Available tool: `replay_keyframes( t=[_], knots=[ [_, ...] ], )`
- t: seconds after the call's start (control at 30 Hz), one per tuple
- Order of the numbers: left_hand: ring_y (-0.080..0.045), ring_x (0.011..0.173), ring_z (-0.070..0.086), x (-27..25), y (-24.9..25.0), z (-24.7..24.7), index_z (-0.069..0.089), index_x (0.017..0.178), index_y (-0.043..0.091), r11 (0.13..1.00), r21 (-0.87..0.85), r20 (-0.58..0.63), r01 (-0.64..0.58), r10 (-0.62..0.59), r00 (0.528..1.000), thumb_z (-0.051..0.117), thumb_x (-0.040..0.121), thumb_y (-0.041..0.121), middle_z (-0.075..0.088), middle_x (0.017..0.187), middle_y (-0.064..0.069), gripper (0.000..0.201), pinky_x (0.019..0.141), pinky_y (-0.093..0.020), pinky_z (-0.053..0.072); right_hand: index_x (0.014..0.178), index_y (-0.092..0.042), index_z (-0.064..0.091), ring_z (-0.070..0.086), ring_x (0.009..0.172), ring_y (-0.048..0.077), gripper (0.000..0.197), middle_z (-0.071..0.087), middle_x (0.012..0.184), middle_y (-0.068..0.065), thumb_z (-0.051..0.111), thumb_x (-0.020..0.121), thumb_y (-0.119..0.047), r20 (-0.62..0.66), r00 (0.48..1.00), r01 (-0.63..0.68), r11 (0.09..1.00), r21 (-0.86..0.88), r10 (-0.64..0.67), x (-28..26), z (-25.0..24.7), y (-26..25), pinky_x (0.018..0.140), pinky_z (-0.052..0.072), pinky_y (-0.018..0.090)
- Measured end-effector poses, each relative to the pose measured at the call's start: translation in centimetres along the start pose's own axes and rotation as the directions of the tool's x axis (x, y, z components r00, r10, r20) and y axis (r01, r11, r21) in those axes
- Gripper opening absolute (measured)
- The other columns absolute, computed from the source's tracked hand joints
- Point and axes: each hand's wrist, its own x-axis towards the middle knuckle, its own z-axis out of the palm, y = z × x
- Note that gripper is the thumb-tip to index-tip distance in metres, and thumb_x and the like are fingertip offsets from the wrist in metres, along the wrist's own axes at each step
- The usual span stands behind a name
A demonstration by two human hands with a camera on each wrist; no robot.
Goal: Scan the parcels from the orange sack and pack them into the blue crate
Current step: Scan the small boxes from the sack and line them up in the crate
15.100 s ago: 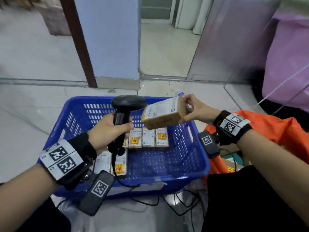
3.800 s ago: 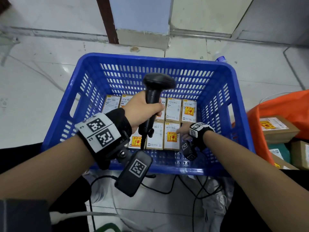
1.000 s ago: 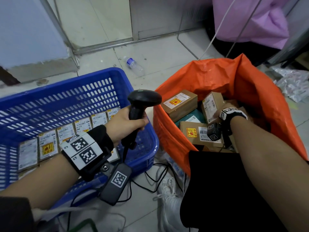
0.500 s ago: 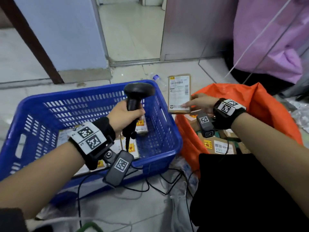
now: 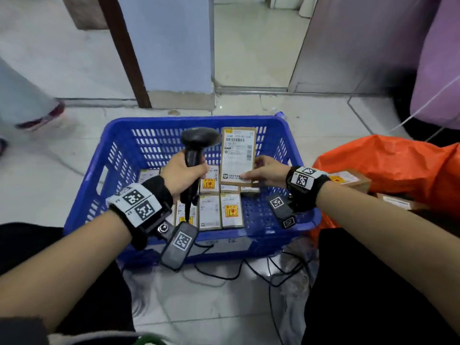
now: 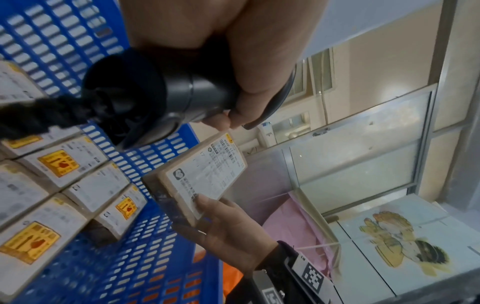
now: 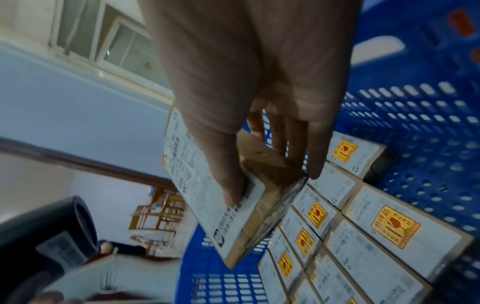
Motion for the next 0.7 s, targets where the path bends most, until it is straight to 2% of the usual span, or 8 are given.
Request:
replay_keyframes(
  t=[0.1,0.27,0.4,0.47,0.53,0.63,0.67,0.7],
  knots=[
    [-0.02,0.071,0.055,0.4,-0.9,-0.9,0.055,0.08,0.013,0.999,0.01,-0.033,0.045,-0.045,0.998,0.063,0.087,0.009,0.056,0.071,-0.004,0.011,0.083,-0.04,0.049,0.124,-0.005,0.041,0.062,0.113,0.032,0.066,0.06,0.124,0.017,0.082,0.072,-0.002,-0.023,1.0,0.01,0.998,-0.058,-0.012,2.0,2.1,0.1,0.097,0.052,0.049],
    [-0.018,0.071,0.055,0.2,-0.9,-1.2,0.057,0.08,0.014,0.997,-0.032,-0.035,0.076,-0.077,0.996,0.062,0.088,0.01,0.057,0.07,-0.002,0.01,0.083,-0.039,0.048,0.107,-0.016,0.047,0.065,0.107,0.03,0.054,0.063,0.12,0.013,0.085,0.07,-0.007,-0.011,0.999,-0.038,0.997,-0.065,0.038,4.5,3.3,1.1,0.092,0.055,0.05],
    [-0.017,0.072,0.054,-0.4,-1.7,-1.6,0.056,0.079,0.014,0.993,-0.037,-0.04,0.108,-0.109,0.993,0.061,0.089,0.007,0.055,0.071,-0.002,0.012,0.083,-0.037,0.046,0.123,-0.012,0.044,0.065,0.108,0.03,0.069,0.063,0.12,0.012,0.086,0.069,-0.01,0.001,0.999,-0.039,0.994,-0.099,0.04,5.3,4.1,1.5,0.092,0.054,0.051],
    [-0.018,0.071,0.052,-0.5,-1.9,-1.6,0.055,0.081,0.012,0.993,-0.032,-0.045,0.113,-0.114,0.992,0.06,0.088,0.005,0.055,0.072,-0.004,0.011,0.082,-0.036,0.046,0.125,-0.01,0.044,0.065,0.107,0.03,0.071,0.062,0.119,0.013,0.086,0.068,-0.008,0.009,0.999,-0.045,0.994,-0.095,0.046,5.5,4.5,1.5,0.09,0.055,0.05],
    [-0.018,0.069,0.051,-0.7,-2.0,-1.5,0.056,0.085,0.008,0.992,-0.023,-0.038,0.127,-0.128,0.991,0.06,0.088,0.004,0.054,0.071,-0.005,0.006,0.079,-0.034,0.046,0.12,-0.011,0.045,0.066,0.105,0.03,0.067,0.063,0.118,0.013,0.086,0.068,-0.008,0.012,0.999,-0.045,0.994,-0.1,0.046,6.0,4.7,1.6,0.088,0.057,0.049],
    [-0.018,0.067,0.051,-0.8,-2.2,-1.4,0.055,0.087,0.008,0.989,-0.038,-0.039,0.146,-0.148,0.988,0.06,0.087,0.002,0.053,0.071,-0.005,0.007,0.074,-0.033,0.045,0.111,-0.018,0.047,0.068,0.102,0.03,0.078,0.066,0.115,0.011,0.096,0.05,-0.023,0.012,0.999,-0.049,0.992,-0.116,0.05,6.7,4.9,1.9,0.086,0.057,0.05],
    [-0.017,0.065,0.051,-0.9,-2.2,-1.4,0.055,0.086,0.009,0.987,-0.043,-0.04,0.157,-0.158,0.987,0.06,0.087,0.002,0.053,0.069,-0.005,0.008,0.072,-0.032,0.045,0.108,-0.019,0.048,0.068,0.102,0.03,0.076,0.066,0.115,0.011,0.096,0.05,-0.023,0.014,0.999,-0.046,0.993,-0.112,0.048,6.9,5.0,1.8,0.087,0.057,0.051],
    [-0.017,0.064,0.051,-0.8,-2.2,-1.4,0.055,0.084,0.01,0.985,-0.05,-0.04,0.167,-0.169,0.985,0.06,0.087,0.003,0.054,0.068,-0.005,0.009,0.07,-0.031,0.044,0.106,-0.019,0.047,0.068,0.102,0.03,0.067,0.066,0.115,0.012,0.094,0.057,-0.017,0.017,0.999,-0.044,0.995,-0.089,0.046,6.9,5.1,1.7,0.088,0.056,0.051]
  ],
)
